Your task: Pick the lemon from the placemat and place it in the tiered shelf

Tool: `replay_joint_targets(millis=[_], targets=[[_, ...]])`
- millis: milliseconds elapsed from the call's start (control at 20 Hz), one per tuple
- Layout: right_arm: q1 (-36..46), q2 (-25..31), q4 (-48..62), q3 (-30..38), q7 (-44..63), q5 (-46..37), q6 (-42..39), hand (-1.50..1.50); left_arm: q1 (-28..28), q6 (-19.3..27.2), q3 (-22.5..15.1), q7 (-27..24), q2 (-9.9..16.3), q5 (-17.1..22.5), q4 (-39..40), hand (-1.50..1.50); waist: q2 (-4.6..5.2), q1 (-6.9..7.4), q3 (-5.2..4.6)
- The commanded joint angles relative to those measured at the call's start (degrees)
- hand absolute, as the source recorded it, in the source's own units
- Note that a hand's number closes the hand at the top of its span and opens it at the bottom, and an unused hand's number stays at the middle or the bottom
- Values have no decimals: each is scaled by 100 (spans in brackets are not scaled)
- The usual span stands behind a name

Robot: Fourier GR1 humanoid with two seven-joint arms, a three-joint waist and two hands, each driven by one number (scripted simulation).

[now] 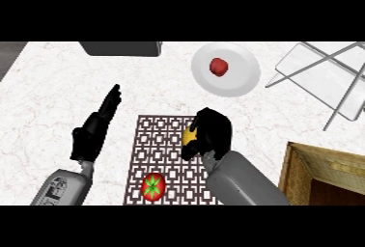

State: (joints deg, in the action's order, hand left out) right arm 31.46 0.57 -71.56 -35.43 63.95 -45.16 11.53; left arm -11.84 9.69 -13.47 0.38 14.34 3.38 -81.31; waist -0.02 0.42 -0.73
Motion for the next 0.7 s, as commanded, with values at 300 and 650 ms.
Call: replay_joint_targets(millis=[300,650], targets=[[1723,-54,965,2102,1053,-1206,1896,150,-64,-100,-79,-63,-74,-18,106,0,87,171,65],[2710,-54,1417,2539,1633,-2445,2028,150,127,-3,-145,-154,-154,-136,95,0,4,158,59]])
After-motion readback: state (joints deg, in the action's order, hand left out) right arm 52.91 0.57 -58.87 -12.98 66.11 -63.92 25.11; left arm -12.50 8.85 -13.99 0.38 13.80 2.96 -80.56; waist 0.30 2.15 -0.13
